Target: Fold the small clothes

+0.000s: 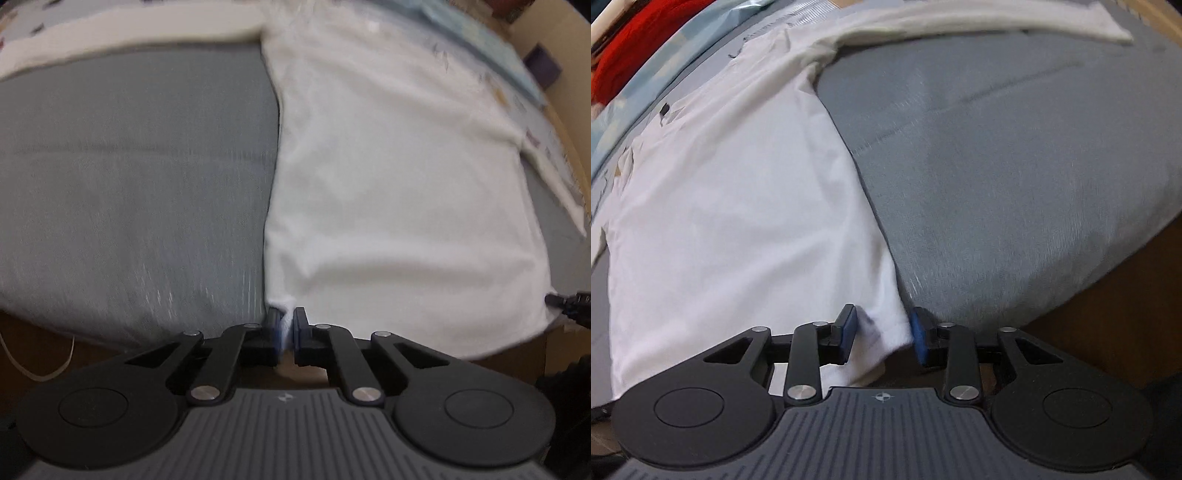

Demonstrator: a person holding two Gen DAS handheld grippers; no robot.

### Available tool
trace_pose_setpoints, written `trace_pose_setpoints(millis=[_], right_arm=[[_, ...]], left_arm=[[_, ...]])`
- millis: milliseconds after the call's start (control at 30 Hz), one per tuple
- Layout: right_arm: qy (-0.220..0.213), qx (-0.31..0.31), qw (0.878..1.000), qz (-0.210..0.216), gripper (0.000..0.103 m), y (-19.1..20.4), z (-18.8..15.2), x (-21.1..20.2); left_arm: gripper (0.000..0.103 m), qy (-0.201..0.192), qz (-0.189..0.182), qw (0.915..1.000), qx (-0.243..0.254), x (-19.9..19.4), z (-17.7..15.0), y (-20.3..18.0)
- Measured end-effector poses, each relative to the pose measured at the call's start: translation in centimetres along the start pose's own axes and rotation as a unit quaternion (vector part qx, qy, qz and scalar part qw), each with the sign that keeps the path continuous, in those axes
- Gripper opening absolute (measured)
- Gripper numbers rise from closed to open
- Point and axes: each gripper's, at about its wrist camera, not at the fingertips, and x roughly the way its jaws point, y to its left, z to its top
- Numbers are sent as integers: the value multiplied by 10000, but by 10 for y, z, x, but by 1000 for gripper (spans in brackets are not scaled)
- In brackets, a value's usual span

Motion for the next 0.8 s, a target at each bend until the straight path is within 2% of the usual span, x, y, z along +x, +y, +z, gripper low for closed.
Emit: trace_pose_setpoints(millis=[33,67,133,167,200,233,267,333,400,533,600,700,800], right_arm=[[-80,-84,9999,66,5,4,1,-2],[-261,-85,9991,331,5,5,3,-3],[-828,-169,9848,1518,5,15,10,-23],[-1001,-304,9759,1913,6,21,13,-30],[-1088,-378,9714,2075,11,25,14,-34],[-1089,-351,9733,1989,17,25,15,-32],[-1006,-229,9801,1694,24,23,15,-26],[-599,200,9933,965,24,11,15,-7],[-236,539,9960,680,24,0,13,4],[140,587,9952,773,25,-2,2,4],[263,577,9954,720,30,-1,-3,5],[315,615,9953,676,34,-1,-7,11],[329,703,9932,873,40,7,-4,18]], left_arm=[[6,-245,-34,9996,-164,-8,3,6],[6,-447,-8,9984,-348,-15,5,13],[6,-707,214,9946,-727,-22,9,27],[6,-738,370,9925,-899,-22,9,33],[6,-699,473,9913,-1010,-20,9,37],[6,-616,543,9909,-1069,-16,9,39],[6,-518,577,9913,-1063,-12,9,40],[6,-402,642,9925,-962,-7,8,37],[6,-378,659,9929,-916,-5,9,36],[7,-312,655,9929,-942,-2,13,35],[7,-259,679,9933,-895,0,14,34],[7,-215,704,9936,-851,3,15,31],[7,-224,701,9937,-847,4,15,30]])
